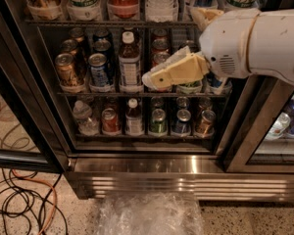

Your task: Pick 7up can from top shelf of fridge

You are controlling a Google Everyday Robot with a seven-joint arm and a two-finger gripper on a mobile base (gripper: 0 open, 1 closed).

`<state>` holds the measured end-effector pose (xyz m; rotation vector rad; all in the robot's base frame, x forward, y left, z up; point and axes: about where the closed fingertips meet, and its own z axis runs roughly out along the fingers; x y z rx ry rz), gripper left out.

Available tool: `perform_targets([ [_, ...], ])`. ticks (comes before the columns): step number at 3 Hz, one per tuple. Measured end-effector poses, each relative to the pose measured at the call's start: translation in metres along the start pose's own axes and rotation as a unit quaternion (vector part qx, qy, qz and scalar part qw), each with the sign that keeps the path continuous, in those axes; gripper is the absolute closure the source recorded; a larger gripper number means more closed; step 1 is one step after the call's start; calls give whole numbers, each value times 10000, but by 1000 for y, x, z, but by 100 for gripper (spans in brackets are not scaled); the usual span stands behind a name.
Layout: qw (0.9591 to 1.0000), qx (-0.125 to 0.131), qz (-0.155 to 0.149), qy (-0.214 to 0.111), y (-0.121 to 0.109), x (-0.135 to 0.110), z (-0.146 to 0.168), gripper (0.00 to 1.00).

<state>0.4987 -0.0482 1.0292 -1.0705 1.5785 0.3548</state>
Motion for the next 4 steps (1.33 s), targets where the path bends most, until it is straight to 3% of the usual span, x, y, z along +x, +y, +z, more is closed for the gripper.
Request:
perform_targets([
  [1, 10000, -5, -1, 0, 0, 0, 0, 0],
  [3, 9980, 279, 192, -537, 7, -33, 28, 0],
  [4, 9980, 287, 182, -527, 6, -32, 27, 0],
])
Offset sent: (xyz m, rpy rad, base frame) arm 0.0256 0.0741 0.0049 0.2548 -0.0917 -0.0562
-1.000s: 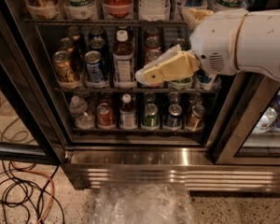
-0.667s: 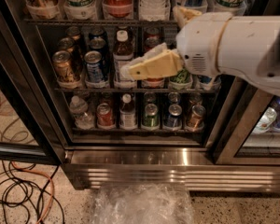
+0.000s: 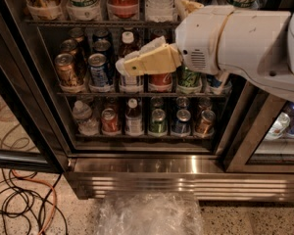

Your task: Pick 7up can from top shelf of fridge

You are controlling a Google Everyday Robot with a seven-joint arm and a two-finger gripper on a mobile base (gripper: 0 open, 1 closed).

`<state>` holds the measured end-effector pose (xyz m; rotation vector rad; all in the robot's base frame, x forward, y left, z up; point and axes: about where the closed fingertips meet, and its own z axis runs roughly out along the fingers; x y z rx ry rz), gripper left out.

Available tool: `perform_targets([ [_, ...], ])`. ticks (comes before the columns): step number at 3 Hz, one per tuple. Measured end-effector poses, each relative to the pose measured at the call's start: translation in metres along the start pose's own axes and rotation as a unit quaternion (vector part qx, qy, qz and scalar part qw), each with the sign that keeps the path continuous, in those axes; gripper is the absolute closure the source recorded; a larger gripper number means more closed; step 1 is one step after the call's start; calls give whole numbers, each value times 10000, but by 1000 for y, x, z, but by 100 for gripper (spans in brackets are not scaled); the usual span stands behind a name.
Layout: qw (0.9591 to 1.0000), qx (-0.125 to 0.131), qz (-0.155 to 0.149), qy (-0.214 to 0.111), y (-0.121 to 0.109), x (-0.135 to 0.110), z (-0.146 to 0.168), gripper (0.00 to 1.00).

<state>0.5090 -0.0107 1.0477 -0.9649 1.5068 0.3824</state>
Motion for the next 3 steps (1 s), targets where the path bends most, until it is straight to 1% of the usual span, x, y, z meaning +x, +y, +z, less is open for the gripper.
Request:
perform_targets([
  [1, 9992, 73, 270, -294, 0, -9, 17, 0],
  [2, 9932, 218, 860, -755, -2, -25, 58, 0],
  [3, 9912, 568, 919, -771, -16, -27, 60, 0],
])
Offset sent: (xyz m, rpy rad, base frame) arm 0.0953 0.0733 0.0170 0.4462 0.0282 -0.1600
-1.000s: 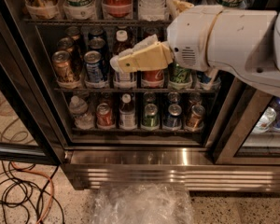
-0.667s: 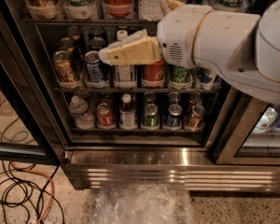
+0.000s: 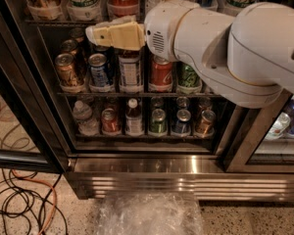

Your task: Pick 7up can from top shelf of fridge

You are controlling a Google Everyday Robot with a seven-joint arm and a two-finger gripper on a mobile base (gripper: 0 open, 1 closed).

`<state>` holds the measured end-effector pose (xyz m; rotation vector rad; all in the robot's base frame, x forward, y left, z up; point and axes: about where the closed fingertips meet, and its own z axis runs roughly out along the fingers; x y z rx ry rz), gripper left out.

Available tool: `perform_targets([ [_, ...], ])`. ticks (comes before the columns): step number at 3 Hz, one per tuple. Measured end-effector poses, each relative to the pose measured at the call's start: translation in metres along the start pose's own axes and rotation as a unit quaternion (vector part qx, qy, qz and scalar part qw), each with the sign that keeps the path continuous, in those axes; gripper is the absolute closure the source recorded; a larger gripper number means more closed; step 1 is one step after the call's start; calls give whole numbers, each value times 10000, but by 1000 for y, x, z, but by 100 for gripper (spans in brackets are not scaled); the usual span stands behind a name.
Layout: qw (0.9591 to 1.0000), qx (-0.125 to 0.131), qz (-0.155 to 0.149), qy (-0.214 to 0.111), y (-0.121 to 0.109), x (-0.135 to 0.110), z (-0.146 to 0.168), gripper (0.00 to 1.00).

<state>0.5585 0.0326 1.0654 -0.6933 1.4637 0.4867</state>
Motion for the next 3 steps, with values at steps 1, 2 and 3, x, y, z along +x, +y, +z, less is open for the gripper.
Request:
perform_targets([
  [1, 10000, 0, -1, 0, 0, 0, 0, 0],
  [2, 10000, 0, -1, 0, 0, 0, 0, 14],
  [3, 10000, 0, -1, 0, 0, 0, 0, 8],
])
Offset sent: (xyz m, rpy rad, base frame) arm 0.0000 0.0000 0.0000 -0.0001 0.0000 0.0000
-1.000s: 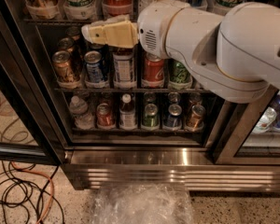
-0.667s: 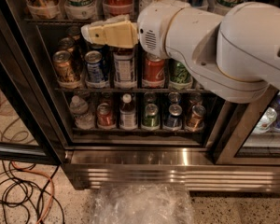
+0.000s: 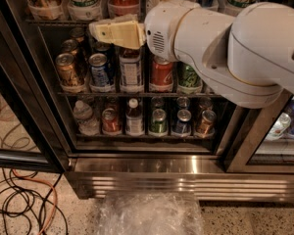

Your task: Pick 7up can from top shelf of fridge

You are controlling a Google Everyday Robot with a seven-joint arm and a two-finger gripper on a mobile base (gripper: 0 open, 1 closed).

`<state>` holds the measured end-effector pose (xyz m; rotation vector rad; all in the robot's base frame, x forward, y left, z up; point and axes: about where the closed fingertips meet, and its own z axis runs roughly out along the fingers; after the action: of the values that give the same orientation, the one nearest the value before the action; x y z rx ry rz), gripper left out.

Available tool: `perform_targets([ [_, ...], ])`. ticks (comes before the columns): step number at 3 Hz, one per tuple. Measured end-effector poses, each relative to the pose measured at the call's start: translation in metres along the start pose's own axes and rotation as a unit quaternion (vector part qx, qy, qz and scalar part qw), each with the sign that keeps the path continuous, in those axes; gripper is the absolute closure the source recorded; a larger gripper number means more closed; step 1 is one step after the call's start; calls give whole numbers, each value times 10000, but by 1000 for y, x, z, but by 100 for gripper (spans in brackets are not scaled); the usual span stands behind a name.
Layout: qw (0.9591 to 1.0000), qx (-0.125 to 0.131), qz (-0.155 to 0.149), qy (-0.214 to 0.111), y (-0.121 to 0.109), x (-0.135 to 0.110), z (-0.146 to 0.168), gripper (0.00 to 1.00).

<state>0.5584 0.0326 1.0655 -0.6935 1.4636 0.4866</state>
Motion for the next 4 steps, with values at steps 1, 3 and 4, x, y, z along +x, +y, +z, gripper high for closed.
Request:
perform_targets([
  [1, 9988, -166, -423, 167, 6, -2, -3, 2],
  [3, 9965, -102, -752, 348, 26, 10, 24, 0],
  [4, 9973, -148, -689, 196, 33, 4, 36, 7],
])
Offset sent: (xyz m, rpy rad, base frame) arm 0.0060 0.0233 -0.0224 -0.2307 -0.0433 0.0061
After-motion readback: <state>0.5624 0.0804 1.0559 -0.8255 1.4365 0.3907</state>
